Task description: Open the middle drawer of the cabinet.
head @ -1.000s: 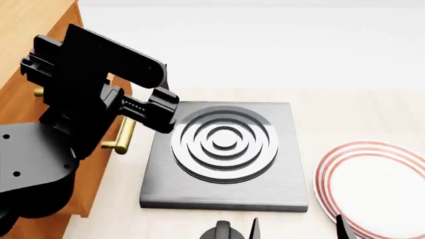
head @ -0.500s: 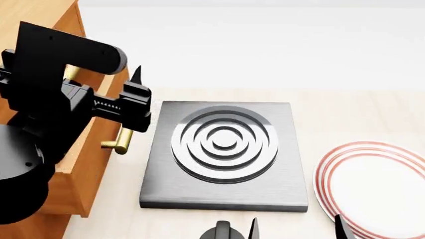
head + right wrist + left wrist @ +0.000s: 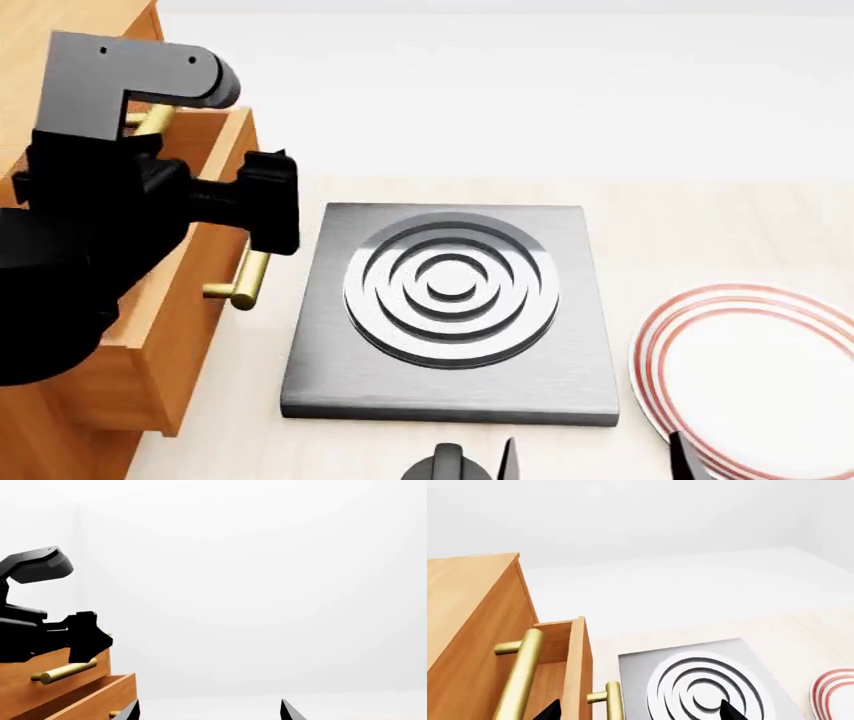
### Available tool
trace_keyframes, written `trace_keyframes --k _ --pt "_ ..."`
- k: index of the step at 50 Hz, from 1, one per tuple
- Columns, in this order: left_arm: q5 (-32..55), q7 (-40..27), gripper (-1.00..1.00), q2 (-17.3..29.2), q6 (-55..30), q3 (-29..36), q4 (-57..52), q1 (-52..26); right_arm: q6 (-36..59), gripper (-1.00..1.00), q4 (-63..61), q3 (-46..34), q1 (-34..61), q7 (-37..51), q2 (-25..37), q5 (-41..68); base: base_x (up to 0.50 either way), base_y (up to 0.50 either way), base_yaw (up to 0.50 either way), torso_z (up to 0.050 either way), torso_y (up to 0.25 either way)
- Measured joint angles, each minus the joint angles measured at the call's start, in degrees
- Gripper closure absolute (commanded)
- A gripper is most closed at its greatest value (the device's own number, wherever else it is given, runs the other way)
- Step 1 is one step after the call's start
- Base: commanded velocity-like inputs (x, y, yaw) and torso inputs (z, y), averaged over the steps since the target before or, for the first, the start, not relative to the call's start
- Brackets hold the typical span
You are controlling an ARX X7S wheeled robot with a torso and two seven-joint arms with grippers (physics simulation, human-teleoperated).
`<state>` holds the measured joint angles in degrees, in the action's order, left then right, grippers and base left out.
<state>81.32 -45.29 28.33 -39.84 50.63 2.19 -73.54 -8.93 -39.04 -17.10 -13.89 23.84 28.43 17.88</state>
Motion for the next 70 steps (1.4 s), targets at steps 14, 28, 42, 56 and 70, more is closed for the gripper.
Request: trace_keyframes --k 14,28,42,56,70 --pt "4.0 -2.2 -1.00 -1.0 -1.7 -1.4 4.7 -1.4 0.2 -1.00 0.5 -0.3 0.4 0.0 0.0 0.2 0.00 0.00 0.00 0.000 0.000" --pt "8.6 -4.2 -1.00 -1.9 -4.4 -2.0 8.3 -1.8 0.4 -1.00 0.8 -0.6 0.7 0.0 0.1 0.4 0.00 0.00 0.00 0.000 0.000" --pt "9.9 -5.1 -1.00 -2.1 -5.4 -1.6 8.8 -1.5 0.4 -1.00 1.0 -0.7 0.8 0.1 0.1 0.4 0.00 0.00 0.00 0.000 0.000" --pt "9.2 -5.7 -1.00 -1.8 -4.3 -1.6 10.0 -0.5 0.4 -1.00 1.1 -0.9 0.9 0.3 0.2 0.4 0.00 0.00 0.00 0.000 0.000" --pt "8.3 -5.5 -1.00 -2.0 -3.3 -1.3 11.3 0.6 0.4 -1.00 1.0 -0.9 0.9 0.5 0.4 0.4 0.00 0.00 0.00 0.000 0.000"
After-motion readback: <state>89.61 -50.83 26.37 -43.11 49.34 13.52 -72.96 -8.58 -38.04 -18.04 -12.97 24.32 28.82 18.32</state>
